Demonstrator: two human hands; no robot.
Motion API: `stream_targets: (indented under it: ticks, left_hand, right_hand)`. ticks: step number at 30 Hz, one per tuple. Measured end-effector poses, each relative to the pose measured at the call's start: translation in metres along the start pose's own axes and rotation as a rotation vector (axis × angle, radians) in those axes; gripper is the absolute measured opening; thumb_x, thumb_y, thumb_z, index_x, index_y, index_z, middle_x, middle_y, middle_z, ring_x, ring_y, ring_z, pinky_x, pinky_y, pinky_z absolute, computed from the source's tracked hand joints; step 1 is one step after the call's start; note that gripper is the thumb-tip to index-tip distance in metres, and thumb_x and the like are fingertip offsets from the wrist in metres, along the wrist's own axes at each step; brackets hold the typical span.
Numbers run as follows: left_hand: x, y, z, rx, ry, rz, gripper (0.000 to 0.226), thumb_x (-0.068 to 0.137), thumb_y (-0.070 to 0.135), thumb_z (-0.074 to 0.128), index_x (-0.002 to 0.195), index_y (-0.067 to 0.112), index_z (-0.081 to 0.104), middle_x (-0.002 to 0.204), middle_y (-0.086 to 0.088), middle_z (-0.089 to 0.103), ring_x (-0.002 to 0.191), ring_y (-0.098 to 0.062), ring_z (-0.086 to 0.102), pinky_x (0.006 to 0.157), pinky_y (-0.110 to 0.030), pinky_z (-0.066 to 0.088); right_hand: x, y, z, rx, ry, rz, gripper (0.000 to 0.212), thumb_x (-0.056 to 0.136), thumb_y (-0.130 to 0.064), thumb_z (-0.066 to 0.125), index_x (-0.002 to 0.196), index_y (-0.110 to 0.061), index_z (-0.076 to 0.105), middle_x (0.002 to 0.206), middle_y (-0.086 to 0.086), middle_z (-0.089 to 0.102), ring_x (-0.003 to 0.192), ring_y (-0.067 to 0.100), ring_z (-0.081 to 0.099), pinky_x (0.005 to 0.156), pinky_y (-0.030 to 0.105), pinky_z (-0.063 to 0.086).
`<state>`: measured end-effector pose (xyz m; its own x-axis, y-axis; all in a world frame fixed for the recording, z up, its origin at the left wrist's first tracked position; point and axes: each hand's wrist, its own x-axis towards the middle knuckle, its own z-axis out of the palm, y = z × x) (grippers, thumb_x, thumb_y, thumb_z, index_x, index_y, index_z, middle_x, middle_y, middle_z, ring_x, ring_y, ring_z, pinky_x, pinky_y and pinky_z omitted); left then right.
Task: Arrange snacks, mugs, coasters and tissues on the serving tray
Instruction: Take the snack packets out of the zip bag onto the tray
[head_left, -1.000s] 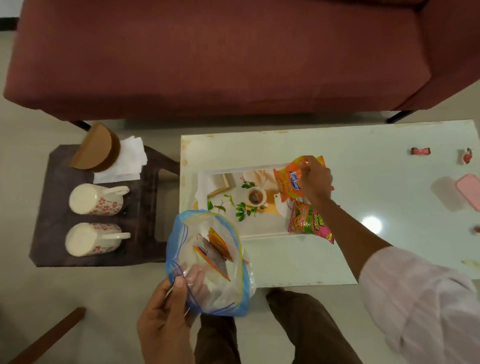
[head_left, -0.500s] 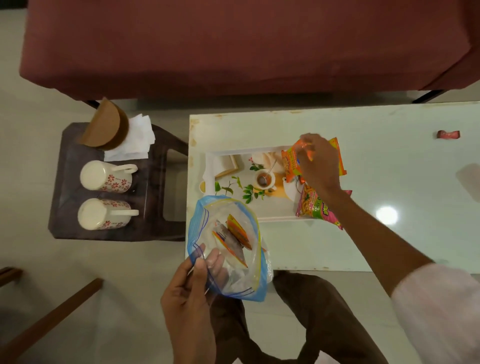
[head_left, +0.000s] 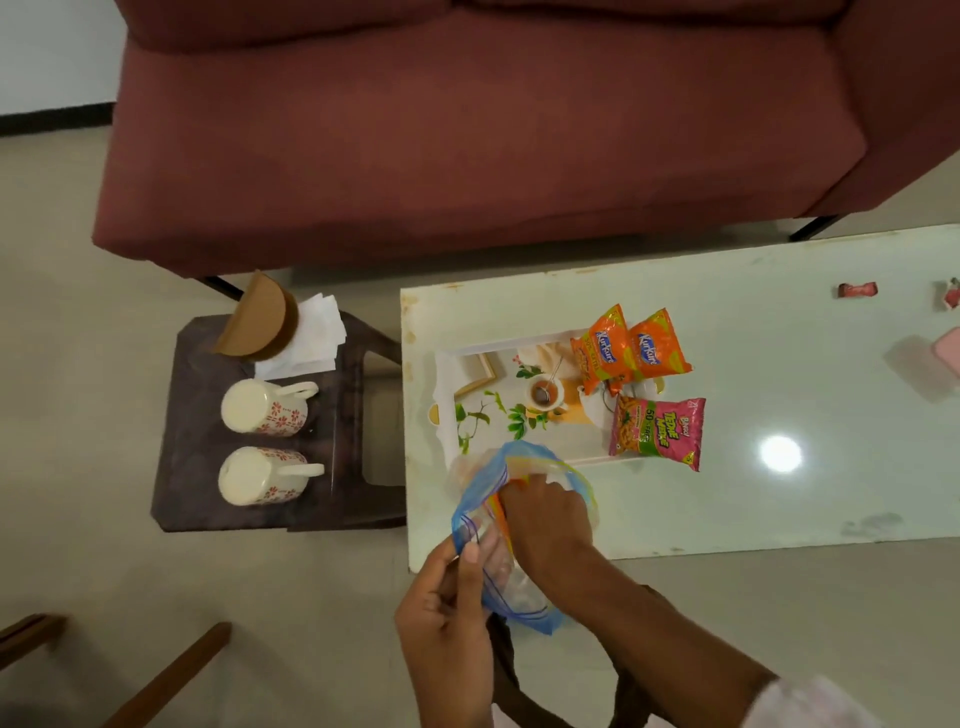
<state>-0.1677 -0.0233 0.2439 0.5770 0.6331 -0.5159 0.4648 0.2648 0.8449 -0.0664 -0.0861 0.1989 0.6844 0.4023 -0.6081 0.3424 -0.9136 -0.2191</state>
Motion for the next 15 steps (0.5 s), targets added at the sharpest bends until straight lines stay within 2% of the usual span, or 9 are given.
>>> stream_targets:
  ticks: [2, 4, 6, 8, 11, 13, 15]
  left_hand:
    - [0.002, 0.0, -0.008, 0.066, -0.023, 0.017, 0.019, 0.09, 0.022, 0.06, 0.104, 0.021, 0.074, 0.09, 0.013, 0.081, 0.089, -0.005, 0.076, 0.077, -0.027, 0.063]
    - [0.005, 0.0, -0.016, 0.136, -0.047, 0.035, 0.019, 0.095, 0.014, 0.058, 0.106, 0.018, 0.073, 0.088, 0.018, 0.08, 0.088, -0.001, 0.075, 0.079, -0.027, 0.063]
    - [0.009, 0.0, -0.025, 0.179, -0.034, 0.063, 0.021, 0.097, 0.012, 0.057, 0.109, 0.012, 0.074, 0.086, 0.014, 0.081, 0.088, -0.003, 0.076, 0.08, -0.026, 0.062]
    - [0.014, 0.0, -0.036, 0.187, 0.017, 0.093, 0.022, 0.097, 0.013, 0.058, 0.111, 0.009, 0.075, 0.09, 0.005, 0.081, 0.089, -0.009, 0.076, 0.078, -0.02, 0.06]
    - [0.022, 0.005, -0.05, 0.212, 0.085, 0.132, 0.019, 0.096, 0.018, 0.06, 0.105, 0.017, 0.077, 0.081, 0.013, 0.08, 0.084, -0.005, 0.075, 0.069, -0.009, 0.056]
    - [0.029, 0.011, -0.056, 0.204, 0.09, 0.122, 0.016, 0.095, 0.024, 0.06, 0.096, 0.031, 0.075, 0.082, 0.023, 0.078, 0.083, 0.001, 0.073, 0.068, -0.01, 0.056]
    - [0.037, 0.017, -0.061, 0.182, 0.084, 0.094, 0.013, 0.09, 0.035, 0.059, 0.094, 0.037, 0.071, 0.08, 0.028, 0.076, 0.081, 0.007, 0.072, 0.067, -0.012, 0.057]
  right_hand:
    - [0.004, -0.004, 0.002, 0.069, 0.024, 0.015, 0.018, 0.096, -0.012, 0.049, 0.11, -0.014, 0.061, 0.115, 0.005, 0.065, 0.108, 0.022, 0.062, 0.084, 0.032, 0.05]
    - [0.005, -0.012, 0.001, 0.143, 0.098, -0.023, 0.02, 0.097, -0.013, 0.046, 0.099, -0.013, 0.065, 0.106, 0.006, 0.066, 0.103, 0.022, 0.061, 0.078, 0.03, 0.049]
    - [0.003, -0.023, -0.001, 0.246, 0.162, -0.07, 0.019, 0.096, -0.014, 0.048, 0.095, -0.011, 0.067, 0.102, 0.008, 0.066, 0.101, 0.021, 0.06, 0.077, 0.028, 0.047]
    - [-0.001, -0.038, -0.005, 0.336, 0.183, -0.099, 0.017, 0.094, -0.014, 0.052, 0.1, -0.011, 0.067, 0.106, 0.008, 0.065, 0.104, 0.02, 0.057, 0.087, 0.028, 0.046]
    - [-0.012, -0.056, -0.006, 0.591, 0.222, -0.059, 0.02, 0.097, -0.025, 0.051, 0.11, -0.014, 0.062, 0.113, 0.003, 0.062, 0.104, 0.015, 0.057, 0.094, 0.022, 0.044]
    - [-0.022, -0.066, -0.006, 0.735, 0.27, -0.019, 0.039, 0.095, -0.041, 0.048, 0.127, -0.02, 0.051, 0.12, -0.006, 0.057, 0.107, 0.008, 0.055, 0.094, 0.012, 0.04]
    - [-0.031, -0.075, -0.008, 0.815, 0.386, 0.012, 0.051, 0.091, -0.04, 0.058, 0.137, -0.022, 0.043, 0.114, -0.01, 0.056, 0.095, 0.0, 0.055, 0.085, 0.003, 0.042]
